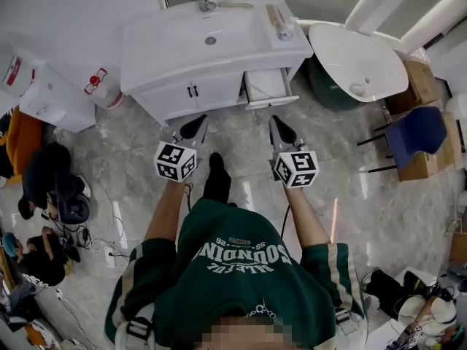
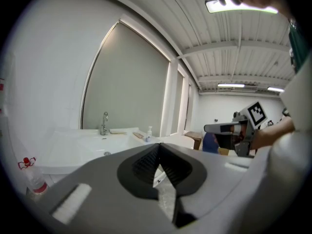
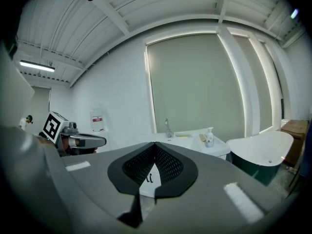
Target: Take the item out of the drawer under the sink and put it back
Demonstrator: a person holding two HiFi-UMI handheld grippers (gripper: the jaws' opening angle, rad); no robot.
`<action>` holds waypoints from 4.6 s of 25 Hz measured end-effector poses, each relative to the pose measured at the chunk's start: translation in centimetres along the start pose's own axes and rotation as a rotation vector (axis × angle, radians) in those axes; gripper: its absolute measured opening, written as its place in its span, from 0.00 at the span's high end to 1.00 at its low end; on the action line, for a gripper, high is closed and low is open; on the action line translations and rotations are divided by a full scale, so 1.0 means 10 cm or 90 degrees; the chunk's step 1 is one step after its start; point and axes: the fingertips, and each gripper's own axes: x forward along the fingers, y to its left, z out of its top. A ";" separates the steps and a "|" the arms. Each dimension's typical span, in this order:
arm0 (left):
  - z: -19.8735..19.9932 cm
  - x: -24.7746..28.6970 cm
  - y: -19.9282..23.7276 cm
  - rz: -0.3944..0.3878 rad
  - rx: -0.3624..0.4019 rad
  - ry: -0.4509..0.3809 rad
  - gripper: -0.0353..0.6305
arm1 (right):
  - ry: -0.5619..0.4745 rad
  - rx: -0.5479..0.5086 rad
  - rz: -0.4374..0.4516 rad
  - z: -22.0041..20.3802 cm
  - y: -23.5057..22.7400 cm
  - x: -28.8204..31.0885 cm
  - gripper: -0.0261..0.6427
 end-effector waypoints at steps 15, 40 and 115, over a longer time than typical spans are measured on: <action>0.29 1.50 1.18 -0.049 -0.025 0.021 0.87 | 0.032 0.006 -0.012 0.34 -0.69 1.81 0.96; 0.32 2.44 1.45 0.064 -0.093 0.032 0.87 | 0.063 -0.024 0.103 0.49 -1.49 2.77 0.96; -1.92 2.61 1.13 0.197 -0.281 0.203 0.87 | 0.759 -0.432 0.272 -5.01 -2.90 3.83 0.81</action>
